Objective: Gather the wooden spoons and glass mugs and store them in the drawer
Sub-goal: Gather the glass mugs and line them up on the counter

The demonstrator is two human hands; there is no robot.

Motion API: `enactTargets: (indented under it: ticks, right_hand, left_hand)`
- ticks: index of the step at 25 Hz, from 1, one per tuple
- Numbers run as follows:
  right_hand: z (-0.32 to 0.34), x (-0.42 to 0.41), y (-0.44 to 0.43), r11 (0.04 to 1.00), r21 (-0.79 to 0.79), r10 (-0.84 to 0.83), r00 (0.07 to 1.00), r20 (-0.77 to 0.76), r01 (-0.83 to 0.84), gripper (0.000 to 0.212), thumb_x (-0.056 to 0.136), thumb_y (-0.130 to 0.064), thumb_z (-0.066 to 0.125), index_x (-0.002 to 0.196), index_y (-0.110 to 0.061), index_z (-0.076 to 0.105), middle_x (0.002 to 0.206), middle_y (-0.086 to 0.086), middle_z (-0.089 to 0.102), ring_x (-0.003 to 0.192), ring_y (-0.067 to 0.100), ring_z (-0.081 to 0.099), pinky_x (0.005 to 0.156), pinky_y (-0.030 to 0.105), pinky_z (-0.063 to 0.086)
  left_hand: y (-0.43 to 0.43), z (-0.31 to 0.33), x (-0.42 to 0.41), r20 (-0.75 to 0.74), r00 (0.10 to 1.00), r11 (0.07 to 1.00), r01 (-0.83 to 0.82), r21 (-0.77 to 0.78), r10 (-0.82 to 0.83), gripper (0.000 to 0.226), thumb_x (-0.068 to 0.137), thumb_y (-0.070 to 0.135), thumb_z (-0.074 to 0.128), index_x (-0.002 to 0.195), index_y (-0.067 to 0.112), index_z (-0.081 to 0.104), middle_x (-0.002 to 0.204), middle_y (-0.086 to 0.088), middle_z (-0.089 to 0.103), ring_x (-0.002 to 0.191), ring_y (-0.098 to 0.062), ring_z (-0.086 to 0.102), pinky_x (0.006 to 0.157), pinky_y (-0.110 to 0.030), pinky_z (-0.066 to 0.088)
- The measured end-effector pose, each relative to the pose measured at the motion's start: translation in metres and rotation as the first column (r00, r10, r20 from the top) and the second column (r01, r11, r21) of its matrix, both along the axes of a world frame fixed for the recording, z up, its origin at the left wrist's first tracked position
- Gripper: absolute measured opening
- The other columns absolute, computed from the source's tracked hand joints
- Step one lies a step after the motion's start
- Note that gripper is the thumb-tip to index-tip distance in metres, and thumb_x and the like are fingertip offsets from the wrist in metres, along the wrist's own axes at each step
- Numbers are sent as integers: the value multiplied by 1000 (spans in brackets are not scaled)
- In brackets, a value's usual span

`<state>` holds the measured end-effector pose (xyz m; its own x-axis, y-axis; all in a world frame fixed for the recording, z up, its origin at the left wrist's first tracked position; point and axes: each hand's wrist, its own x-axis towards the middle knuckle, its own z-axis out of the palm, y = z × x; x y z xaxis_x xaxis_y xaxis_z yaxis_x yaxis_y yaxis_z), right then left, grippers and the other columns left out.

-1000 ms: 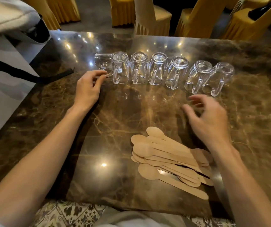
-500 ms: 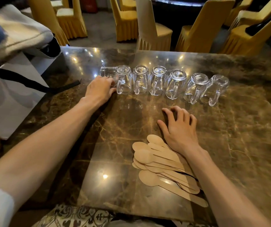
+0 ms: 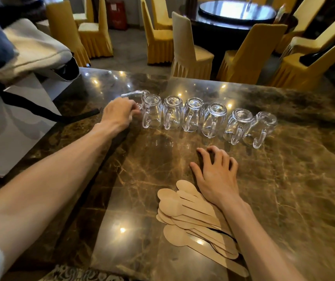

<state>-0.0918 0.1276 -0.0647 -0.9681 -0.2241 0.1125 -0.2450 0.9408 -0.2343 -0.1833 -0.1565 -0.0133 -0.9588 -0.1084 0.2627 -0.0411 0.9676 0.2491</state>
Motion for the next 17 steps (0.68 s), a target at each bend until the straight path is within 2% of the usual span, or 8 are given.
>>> enactTargets:
  ticks: [2,4,7,11,13,17]
  right_hand:
    - [1,0,1,1000,5,0,1000,-15,0,50,96,-51,27,140,-28,31,145,3,24,135,21,13,108,40,5]
    - [1,0,1,1000,-3,0,1000,-13,0,49,96,-51,27,140,-29,31,145,2,24,135,20,13,108,40,5]
    - [3,1,1,1000,-6,0,1000,-7,0,49,96,-50,28,140,-29,31,145,2,24,135,20,13,109,41,7]
    - [4,1,0,1000,-14,4,1000,-5,-4,49,96,-49,30,140,-28,32,145,2,25,136,20,14,110,41,8]
    - [5,2,0,1000,-27,0,1000,-7,0,49,96,-49,30,140,-28,33,145,2,26,136,21,15,110,41,8]
    - [4,2,0,1000,-23,4,1000,-14,-4,49,96,-50,30,140,-28,33,145,2,26,136,20,16,111,41,8]
  left_hand:
    - [-4,0,3,-60,997,991,-47,122,55,15,89,22,61,100,15,69,100,-6,67,88,-17,54,79,-35,46]
    - [-10,2,9,-91,991,961,-75,266,102,19,91,20,60,105,11,68,104,-8,68,93,-19,58,83,-35,46]
    - [-15,3,26,-135,985,887,-31,462,104,24,90,21,61,109,8,67,105,-9,69,97,-20,63,87,-33,50]
    - [-6,-5,54,-196,974,747,49,663,110,17,90,25,61,106,21,66,93,9,67,84,4,61,76,-11,48]
    - [-3,-7,62,-231,966,684,92,723,114,13,89,25,62,102,26,65,89,15,66,81,10,60,74,-6,47]
    - [-4,-10,66,-231,963,633,91,769,142,11,89,25,62,99,24,66,88,12,67,84,1,61,75,-10,48]
